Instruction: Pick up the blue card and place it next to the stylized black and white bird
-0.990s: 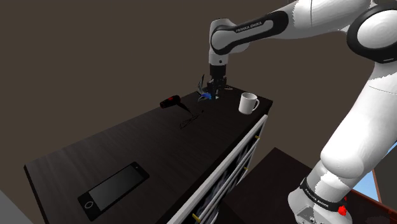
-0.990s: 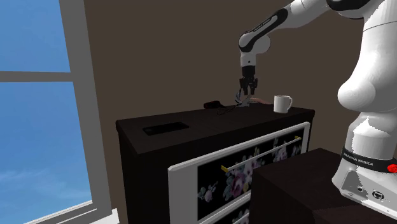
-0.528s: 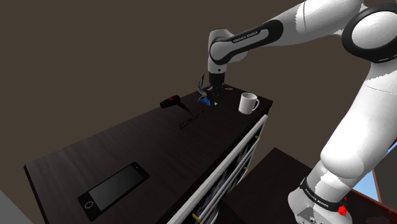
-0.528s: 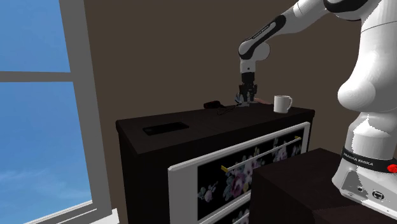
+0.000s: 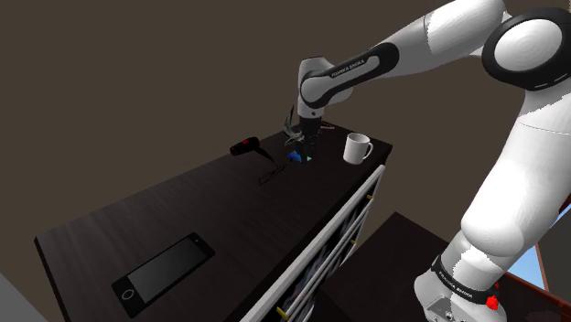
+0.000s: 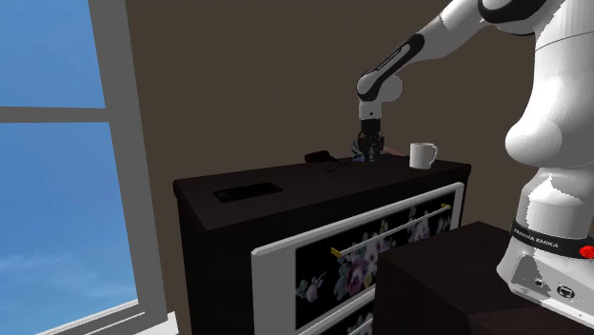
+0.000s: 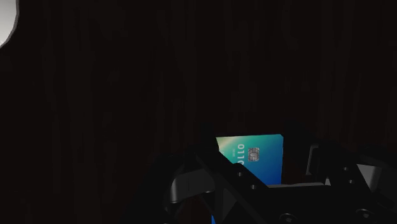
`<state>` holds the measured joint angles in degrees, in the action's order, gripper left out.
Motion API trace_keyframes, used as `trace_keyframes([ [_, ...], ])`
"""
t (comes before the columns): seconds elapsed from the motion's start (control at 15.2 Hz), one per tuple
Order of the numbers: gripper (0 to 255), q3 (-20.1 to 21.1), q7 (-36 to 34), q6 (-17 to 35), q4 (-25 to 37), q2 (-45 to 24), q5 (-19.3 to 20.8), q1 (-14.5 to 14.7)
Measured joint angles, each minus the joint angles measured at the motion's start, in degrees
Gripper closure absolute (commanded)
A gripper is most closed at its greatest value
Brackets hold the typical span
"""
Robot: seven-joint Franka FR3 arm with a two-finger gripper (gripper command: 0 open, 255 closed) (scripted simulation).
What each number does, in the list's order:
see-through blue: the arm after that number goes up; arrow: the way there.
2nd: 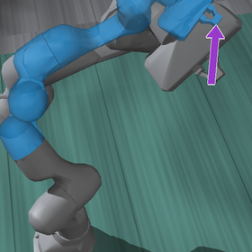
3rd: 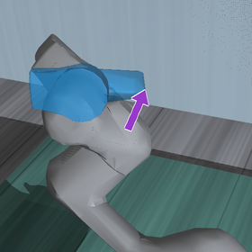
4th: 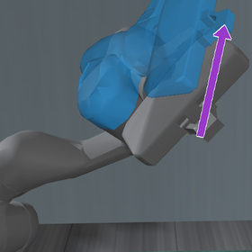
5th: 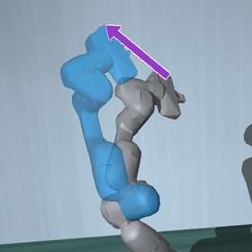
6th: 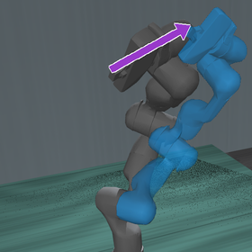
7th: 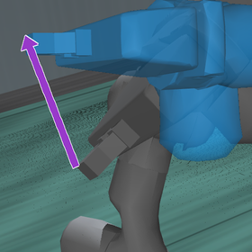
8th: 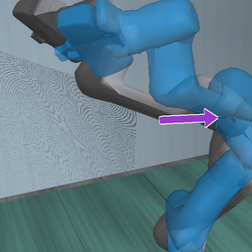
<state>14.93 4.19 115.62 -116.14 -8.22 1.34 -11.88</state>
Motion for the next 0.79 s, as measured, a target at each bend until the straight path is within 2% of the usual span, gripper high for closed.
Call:
trace_keyframes([
  [0.2, 255, 0.0, -0.4, 2.2, -1.1, -1.2, 0.4, 0.2],
  [0.59, 255, 0.0, -0.4, 2.7, -1.2, -1.4, 0.4, 0.1],
  [0.66, 0, 0.0, -0.4, 2.7, -1.2, -1.4, 0.4, 0.1],
  [0.79, 0, 0.0, -0.4, 2.7, -1.2, -1.4, 0.4, 0.1],
])
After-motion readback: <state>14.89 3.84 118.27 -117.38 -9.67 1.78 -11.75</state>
